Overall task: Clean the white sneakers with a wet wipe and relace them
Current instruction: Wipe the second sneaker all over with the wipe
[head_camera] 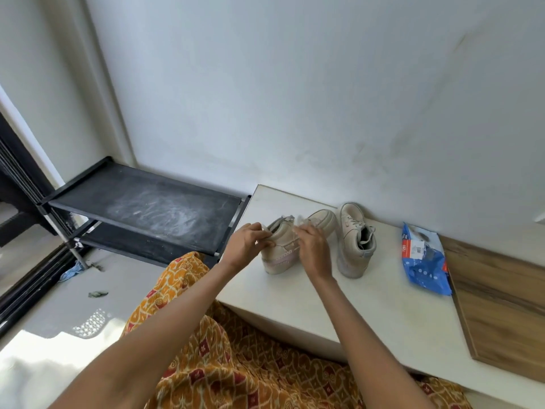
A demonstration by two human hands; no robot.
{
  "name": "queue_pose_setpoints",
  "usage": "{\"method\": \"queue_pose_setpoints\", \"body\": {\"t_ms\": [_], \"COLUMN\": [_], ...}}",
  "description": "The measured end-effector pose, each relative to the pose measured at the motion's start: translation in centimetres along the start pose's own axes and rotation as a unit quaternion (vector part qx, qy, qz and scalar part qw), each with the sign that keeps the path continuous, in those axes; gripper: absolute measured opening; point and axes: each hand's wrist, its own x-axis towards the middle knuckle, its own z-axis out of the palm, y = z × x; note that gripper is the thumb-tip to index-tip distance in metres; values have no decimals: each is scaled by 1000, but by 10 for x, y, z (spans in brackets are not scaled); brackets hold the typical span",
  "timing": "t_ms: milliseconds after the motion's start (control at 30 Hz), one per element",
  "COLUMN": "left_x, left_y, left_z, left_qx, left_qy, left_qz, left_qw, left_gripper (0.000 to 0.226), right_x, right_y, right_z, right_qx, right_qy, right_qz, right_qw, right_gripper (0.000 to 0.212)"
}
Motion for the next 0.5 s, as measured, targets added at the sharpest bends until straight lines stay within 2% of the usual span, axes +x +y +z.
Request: {"method": "queue_pose_setpoints", "body": {"t_ms": [67, 167, 233, 333, 500], "left_x": [1, 4, 5, 5, 6], "left_y": [-5, -8, -8, -12, -20], "left_z": [-5, -8, -8, -6, -6], "left_qx": [-13, -31, -38, -39, -61], "left_qy": [-10, -23, -29, -28, -29], "left_qz": [-24, -44, -42, -53, -68], "left_qw": [1000, 998, 998, 997, 995], "left_gripper": [15, 14, 18, 15, 19], "right_x": [-15, -34, -35, -28, -10], "right_y": [-19, -33, -26, -11, 6], "right_z": [8, 16, 19, 15, 2], "right_qx": [39, 5, -24, -26, 21], "right_qy": [11, -20, -19, -18, -20], "right_qz": [-93, -261, -297, -261, -86], "right_qw": [995, 965, 954, 965, 996], "right_gripper": [27, 25, 27, 30, 30]}}
